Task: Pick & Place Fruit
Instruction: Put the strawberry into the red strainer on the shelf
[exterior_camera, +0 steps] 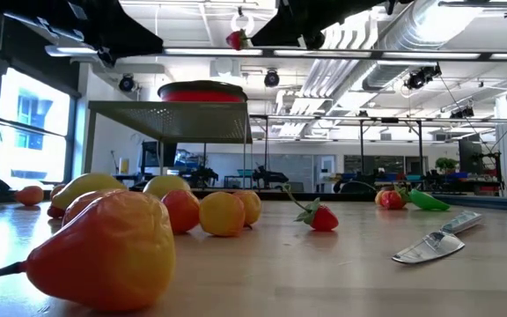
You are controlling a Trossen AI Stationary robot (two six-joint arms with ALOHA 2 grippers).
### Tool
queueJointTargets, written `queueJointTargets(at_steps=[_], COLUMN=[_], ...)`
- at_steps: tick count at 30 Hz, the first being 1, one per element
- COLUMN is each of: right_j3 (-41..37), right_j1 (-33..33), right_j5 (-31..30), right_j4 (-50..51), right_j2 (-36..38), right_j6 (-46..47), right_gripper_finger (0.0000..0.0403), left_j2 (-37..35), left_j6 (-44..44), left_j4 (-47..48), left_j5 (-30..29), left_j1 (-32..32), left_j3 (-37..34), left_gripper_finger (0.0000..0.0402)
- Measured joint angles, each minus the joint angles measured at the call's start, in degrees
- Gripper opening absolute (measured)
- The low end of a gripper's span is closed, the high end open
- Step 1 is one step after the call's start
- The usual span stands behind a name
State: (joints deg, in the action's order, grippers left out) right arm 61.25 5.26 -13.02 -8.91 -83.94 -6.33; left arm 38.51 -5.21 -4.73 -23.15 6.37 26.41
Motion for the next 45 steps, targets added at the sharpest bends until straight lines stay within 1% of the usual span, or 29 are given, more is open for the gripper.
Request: queueJointTargets(at_steps=[3,8,11,14,17,21,24,26,30,34,36,38,41,45], right_j3=[0.0,0.0,0.0,0.0,0.0,0.0,0.0,0.0,0.0,0.0,0.0,0.0,0.0,0.0], right_j1=[0.0,0.0,0.0,-0.1,-0.1,0.0,-0.1,-0.1,-0.1,-0.9,-1.4,-2.0,-2.7,-3.2], right_j5=[0.0,1.4,1.6,1.6,2.1,4.5,4.7,5.0,8.2,9.0,9.0,9.0,9.0,8.9], right_j4=[0.0,0.0,0.0,0.0,0.1,0.0,-0.3,-0.4,-0.8,-1.9,-2.6,-3.6,-4.8,-6.2], right_j2=[0.0,0.0,0.0,0.0,0.0,0.0,0.0,0.0,0.0,0.0,0.0,0.0,0.0,0.0], right_j6=[-0.5,-1.4,-1.5,-1.5,-1.5,-1.5,-1.6,-1.8,-2.1,-2.6,-3.2,-4.0,-4.5,-4.4], right_gripper_finger=[0.0004,0.0004,0.0004,0.0004,0.0004,0.0004,0.0004,0.0004,0.0004,0.0004,0.0004,0.0004,0.0004,0.0004], left_j2=[0.6,3.2,5.1,6.5,7.8,9.3,9.4,9.4,9.9,12.0,13.6,15.1,17.0,19.7], left_j6=[-1.2,-1.3,-0.6,-0.6,-1.5,-4.1,-4.2,-5.7,-9.7,-10.1,-10.1,-10.3,-10.3,-8.4], left_j4=[-0.7,-5.6,-8.1,-9.3,-10.5,-15.3,-15.7,-15.7,-17.4,-23.2,-27.1,-28.4,-30.2,-34.4], left_j5=[0.0,0.0,0.0,0.2,0.2,0.0,1.1,4.1,13.1,23.4,27.3,28.8,29.4,33.7], left_j1=[0.0,0.0,0.0,0.0,0.0,0.0,-1.0,-3.4,-10.4,-15.2,-16.4,-17.4,-18.1,-18.0], left_j3=[0.0,0.0,0.0,0.0,0.0,0.0,0.0,0.0,0.0,-0.1,0.0,0.0,0.0,0.0], left_gripper_finger=[0.0143,0.0227,0.0263,0.0285,0.0292,0.0293,0.0293,0.0294,0.0294,0.0293,0.0294,0.0294,0.0293,0.0293])
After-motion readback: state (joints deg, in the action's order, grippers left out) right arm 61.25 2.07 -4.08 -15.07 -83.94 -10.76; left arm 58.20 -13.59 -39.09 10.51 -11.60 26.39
